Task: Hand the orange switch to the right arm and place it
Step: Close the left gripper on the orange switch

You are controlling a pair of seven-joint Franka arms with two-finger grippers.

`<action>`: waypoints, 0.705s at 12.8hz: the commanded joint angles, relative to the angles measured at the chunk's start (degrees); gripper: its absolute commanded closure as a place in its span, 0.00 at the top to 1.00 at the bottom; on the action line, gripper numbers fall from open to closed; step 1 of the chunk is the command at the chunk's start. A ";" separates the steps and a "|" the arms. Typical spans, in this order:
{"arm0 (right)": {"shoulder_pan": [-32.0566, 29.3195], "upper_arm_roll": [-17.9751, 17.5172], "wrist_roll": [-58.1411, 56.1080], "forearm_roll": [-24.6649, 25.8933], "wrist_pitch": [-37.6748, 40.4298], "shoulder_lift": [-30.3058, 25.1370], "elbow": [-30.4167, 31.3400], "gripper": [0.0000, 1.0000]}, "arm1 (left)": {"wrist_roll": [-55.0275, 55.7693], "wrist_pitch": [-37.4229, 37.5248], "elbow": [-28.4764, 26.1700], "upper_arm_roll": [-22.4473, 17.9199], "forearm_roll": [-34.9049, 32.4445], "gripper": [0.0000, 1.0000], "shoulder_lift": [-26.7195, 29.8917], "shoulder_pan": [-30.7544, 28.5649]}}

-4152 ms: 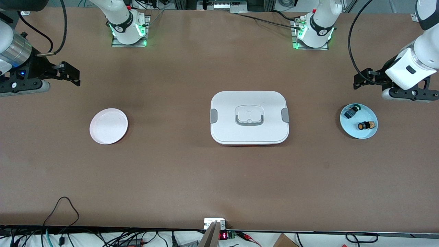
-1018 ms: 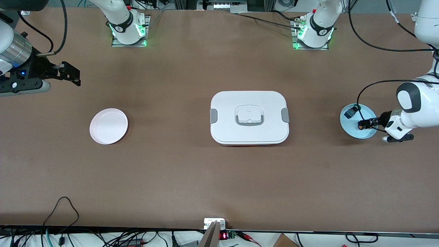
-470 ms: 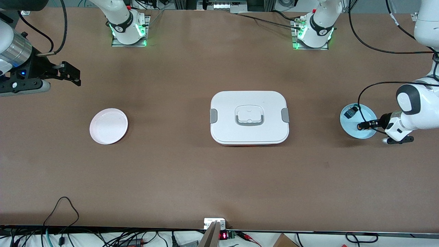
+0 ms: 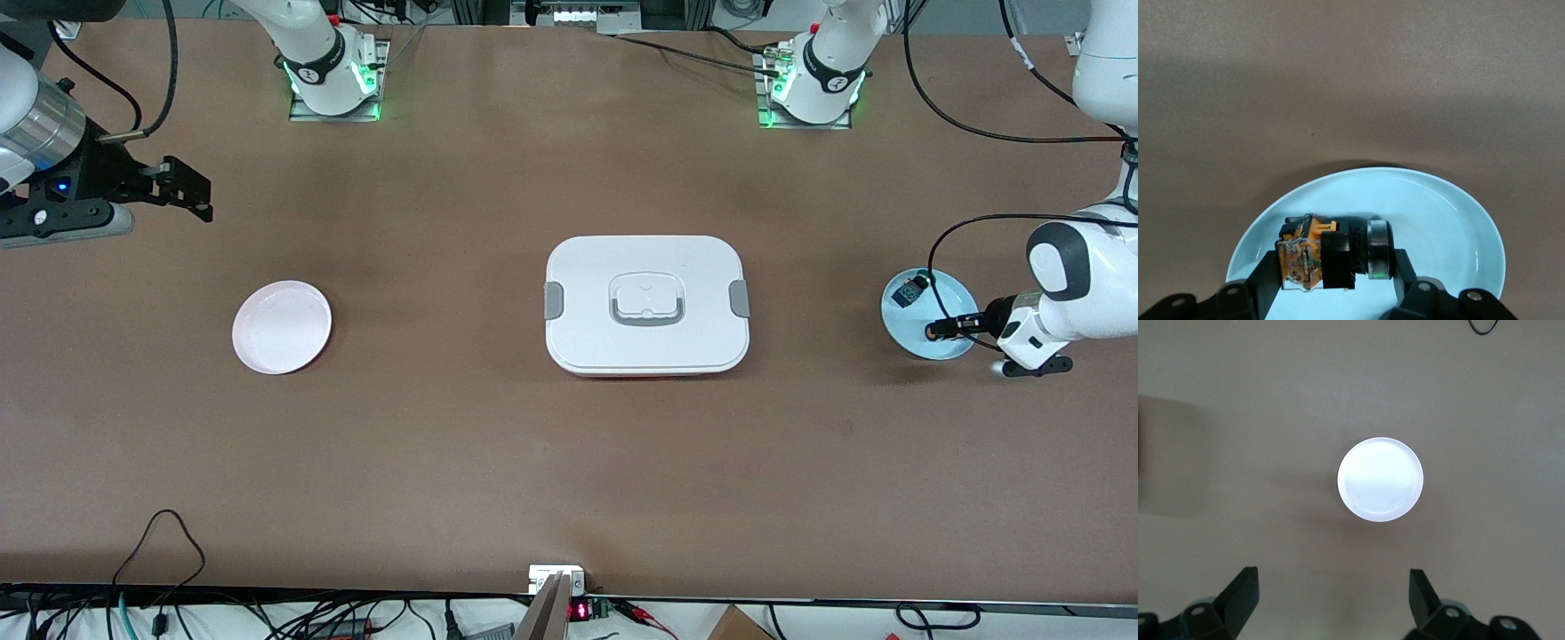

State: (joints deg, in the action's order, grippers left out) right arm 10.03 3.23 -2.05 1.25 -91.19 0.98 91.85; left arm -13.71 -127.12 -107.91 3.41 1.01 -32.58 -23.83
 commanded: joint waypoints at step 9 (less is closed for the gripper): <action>0.25 -0.15 0.81 -0.81 0.57 0.16 -1.32 1.00 | -2.19 32.24 16.39 4.76 6.70 0.45 -1.00 -0.69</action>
State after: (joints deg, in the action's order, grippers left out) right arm 10.14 3.18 -2.05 1.23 -91.19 0.98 91.77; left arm -13.80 -102.63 -97.05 7.33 3.73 -32.75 -23.87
